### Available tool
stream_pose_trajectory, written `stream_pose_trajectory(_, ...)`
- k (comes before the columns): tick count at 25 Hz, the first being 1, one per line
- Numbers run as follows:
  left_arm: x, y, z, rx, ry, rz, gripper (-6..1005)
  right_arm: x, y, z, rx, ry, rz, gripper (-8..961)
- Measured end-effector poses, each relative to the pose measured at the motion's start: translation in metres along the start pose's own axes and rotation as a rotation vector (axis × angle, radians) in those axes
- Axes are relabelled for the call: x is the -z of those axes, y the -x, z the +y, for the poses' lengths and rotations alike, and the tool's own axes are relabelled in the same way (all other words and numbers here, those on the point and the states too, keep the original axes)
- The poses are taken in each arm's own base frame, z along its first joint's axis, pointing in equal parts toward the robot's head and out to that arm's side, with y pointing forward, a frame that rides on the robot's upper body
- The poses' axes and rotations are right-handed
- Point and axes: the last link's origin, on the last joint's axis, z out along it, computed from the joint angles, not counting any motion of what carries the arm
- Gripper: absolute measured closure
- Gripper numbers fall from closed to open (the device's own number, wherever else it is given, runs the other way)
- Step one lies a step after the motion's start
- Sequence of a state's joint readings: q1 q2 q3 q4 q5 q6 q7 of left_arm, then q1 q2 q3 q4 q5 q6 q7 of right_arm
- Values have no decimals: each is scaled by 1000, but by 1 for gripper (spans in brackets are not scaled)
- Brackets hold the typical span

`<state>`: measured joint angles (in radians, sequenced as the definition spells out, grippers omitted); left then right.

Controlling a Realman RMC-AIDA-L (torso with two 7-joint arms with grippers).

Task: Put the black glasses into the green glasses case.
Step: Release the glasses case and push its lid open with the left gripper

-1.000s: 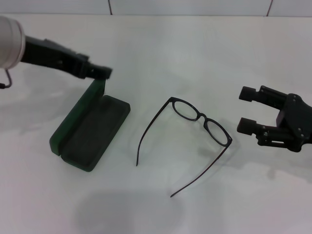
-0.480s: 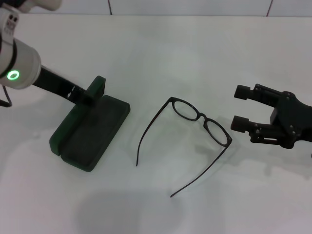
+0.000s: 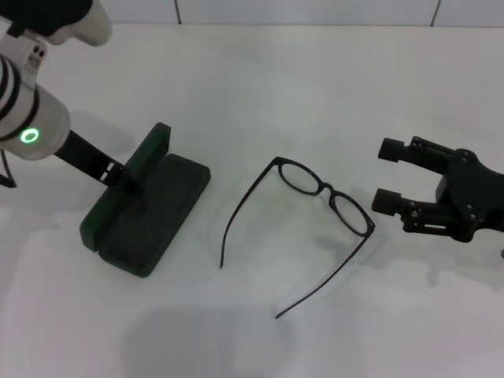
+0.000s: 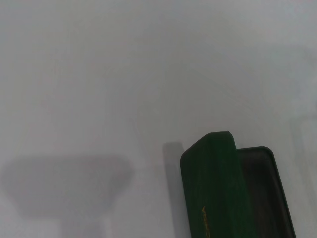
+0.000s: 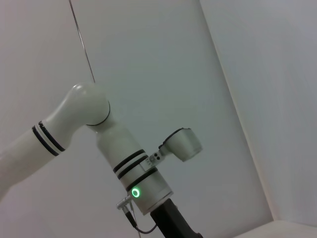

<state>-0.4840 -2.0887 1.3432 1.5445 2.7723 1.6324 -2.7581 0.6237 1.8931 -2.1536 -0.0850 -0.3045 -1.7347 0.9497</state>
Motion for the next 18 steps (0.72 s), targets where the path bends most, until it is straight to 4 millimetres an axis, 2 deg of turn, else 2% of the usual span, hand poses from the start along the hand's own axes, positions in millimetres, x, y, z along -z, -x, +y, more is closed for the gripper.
stream_pose_trajectory(6,-5,0,1,2,9,-22,336,1,-2,2,2,-6,-4,79)
stream_pose_trajectory(11,-6,-1,4,-24,12,-31,398,-1,-4,3,2,-4,-7,79)
stream_pose_trajectory(13,-6,-3,6,-36,11,-33,590,-1,-4,3,2,-3,-7,79)
stream_pose_trajectory(18,-6,-4,7,-42,9,-29,653,-1,-4,3,1,-4,-8,79)
